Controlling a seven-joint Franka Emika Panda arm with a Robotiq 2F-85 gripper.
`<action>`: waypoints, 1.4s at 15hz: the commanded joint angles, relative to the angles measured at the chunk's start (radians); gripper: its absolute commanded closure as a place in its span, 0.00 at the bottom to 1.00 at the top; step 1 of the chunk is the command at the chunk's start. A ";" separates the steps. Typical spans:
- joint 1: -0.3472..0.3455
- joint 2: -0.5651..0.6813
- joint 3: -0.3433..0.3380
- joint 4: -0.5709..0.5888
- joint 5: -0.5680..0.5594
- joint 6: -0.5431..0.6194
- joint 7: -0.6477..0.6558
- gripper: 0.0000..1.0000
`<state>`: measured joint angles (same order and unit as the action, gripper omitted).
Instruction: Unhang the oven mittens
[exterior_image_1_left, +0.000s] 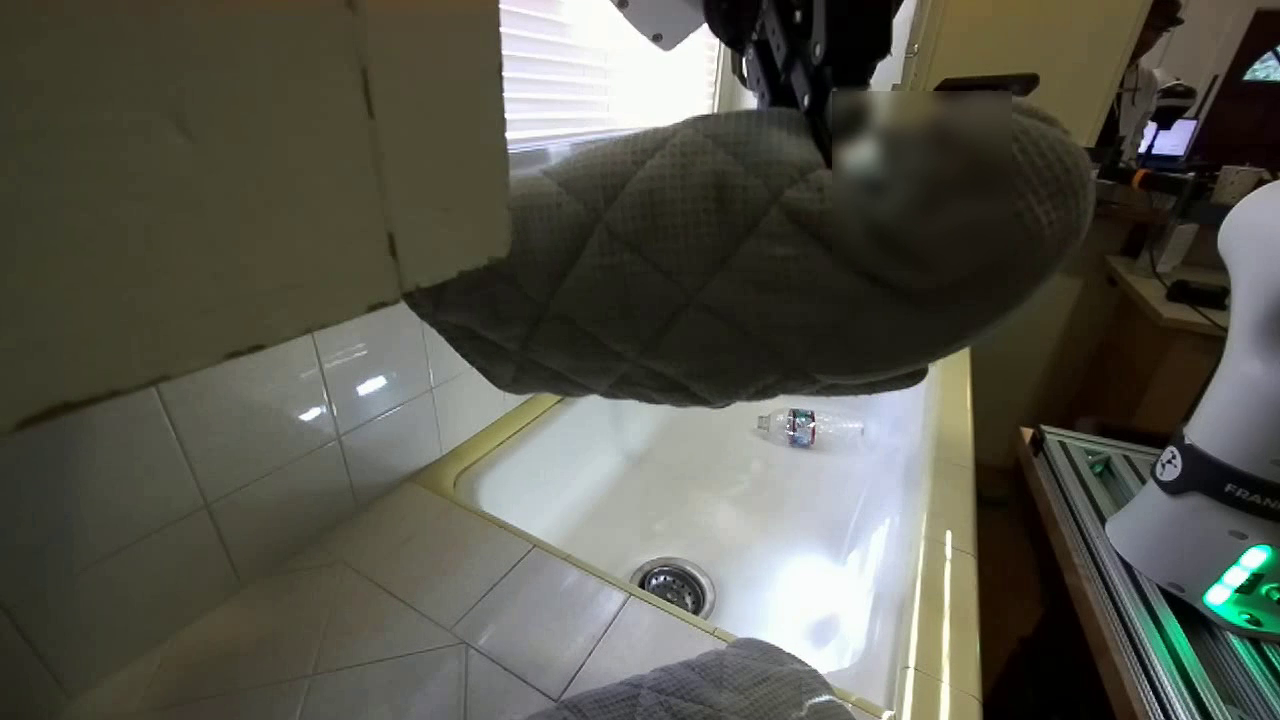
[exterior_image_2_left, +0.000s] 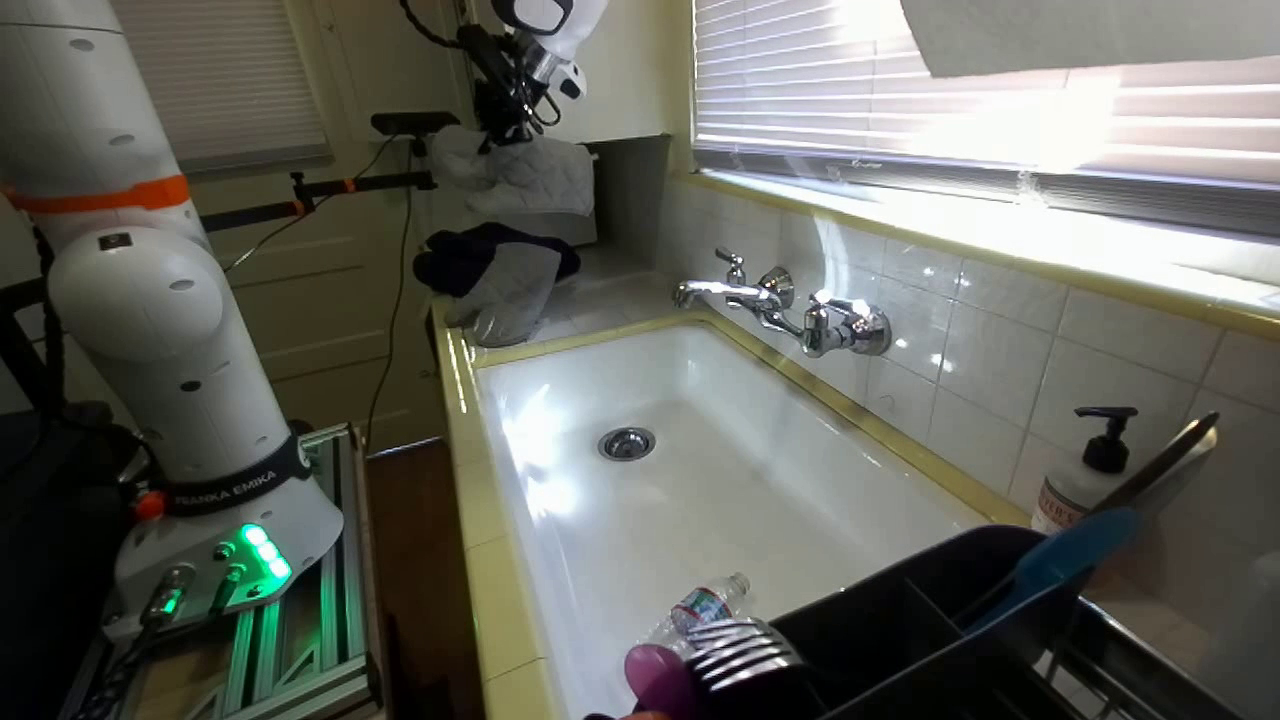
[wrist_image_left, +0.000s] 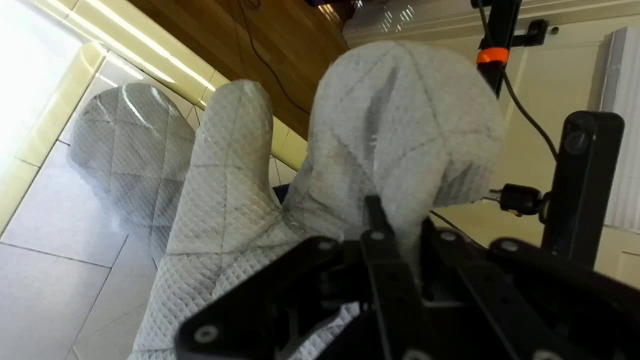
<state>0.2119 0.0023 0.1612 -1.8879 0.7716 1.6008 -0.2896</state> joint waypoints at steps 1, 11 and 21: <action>-0.005 0.024 0.017 -0.019 0.027 -0.023 0.038 0.97; 0.005 0.128 0.051 -0.013 0.064 -0.048 0.035 0.97; 0.033 0.223 0.088 0.039 0.042 -0.036 0.033 0.97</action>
<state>0.2342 0.1878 0.2438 -1.8910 0.8236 1.5753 -0.2584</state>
